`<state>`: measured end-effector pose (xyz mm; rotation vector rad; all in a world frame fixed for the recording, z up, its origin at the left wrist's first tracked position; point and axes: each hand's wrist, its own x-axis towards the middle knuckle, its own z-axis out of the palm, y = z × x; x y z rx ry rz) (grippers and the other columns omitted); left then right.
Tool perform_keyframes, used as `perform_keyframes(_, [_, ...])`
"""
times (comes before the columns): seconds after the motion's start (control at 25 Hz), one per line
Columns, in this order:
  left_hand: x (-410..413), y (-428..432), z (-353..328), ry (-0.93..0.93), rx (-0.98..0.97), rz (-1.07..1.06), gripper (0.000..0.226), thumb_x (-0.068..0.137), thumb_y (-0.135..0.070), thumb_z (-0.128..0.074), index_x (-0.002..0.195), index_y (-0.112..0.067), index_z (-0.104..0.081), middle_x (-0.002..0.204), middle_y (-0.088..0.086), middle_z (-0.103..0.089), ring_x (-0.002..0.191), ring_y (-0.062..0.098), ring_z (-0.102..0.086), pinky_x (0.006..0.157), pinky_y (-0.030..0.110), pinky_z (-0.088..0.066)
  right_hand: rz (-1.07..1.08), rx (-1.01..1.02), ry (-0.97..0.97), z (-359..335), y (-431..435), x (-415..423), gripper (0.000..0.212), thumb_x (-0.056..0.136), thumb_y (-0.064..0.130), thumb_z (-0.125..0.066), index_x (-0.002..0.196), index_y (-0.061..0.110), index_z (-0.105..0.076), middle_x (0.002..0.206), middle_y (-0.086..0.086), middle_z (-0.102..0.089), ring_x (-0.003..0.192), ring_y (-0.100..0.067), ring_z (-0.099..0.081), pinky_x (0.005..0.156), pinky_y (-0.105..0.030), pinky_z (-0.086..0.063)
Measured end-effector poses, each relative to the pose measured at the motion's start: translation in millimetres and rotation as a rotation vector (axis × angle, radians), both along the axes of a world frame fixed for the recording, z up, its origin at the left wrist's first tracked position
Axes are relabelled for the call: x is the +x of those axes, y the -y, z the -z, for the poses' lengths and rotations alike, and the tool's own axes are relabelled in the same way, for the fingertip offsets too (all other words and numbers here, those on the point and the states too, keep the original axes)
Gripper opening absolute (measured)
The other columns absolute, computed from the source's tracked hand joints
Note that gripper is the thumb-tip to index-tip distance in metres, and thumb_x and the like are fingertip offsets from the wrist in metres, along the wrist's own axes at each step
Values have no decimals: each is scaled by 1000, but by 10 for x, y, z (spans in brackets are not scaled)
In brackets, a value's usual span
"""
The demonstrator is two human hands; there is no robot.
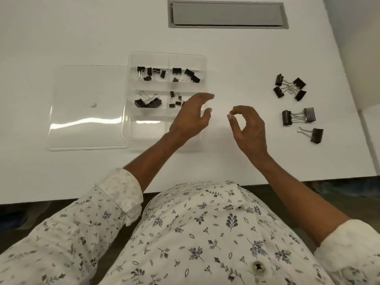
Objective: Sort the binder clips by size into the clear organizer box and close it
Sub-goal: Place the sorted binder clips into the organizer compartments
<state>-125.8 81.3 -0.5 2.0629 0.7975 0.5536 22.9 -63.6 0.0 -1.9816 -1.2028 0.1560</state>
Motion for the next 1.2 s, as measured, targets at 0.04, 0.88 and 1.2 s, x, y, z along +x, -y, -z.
perform_keyframes(0.04, [136, 89, 3, 1, -4, 31, 38, 98, -15, -61, 136, -13, -61, 137, 0, -62, 127, 13, -58, 110, 27, -45, 24, -1, 0, 7, 125, 102, 15, 102, 24, -65, 111, 11, -67, 112, 0, -70, 110, -17, -66, 96, -36, -53])
perform_keyframes(0.88, [2552, 1520, 384, -334, 40, 227, 54, 93, -10, -62, 146, -9, -50, 160, 10, -38, 148, 26, -33, 116, 32, -35, -164, -436, 57, 398, 2051, 2700, 47, 93, 28, -76, 135, 15, -62, 137, -8, -62, 129, -26, -54, 110, -34, -43])
perform_keyframes(1.2, [2397, 1501, 437, -322, 72, 205, 48, 93, -24, -72, 137, -14, -58, 142, 5, -53, 134, 23, -45, 111, 31, -39, -274, -294, 152, 185, 1706, 3138, 56, 94, 38, -74, 143, 18, -56, 138, -1, -61, 127, -18, -54, 107, -21, -39])
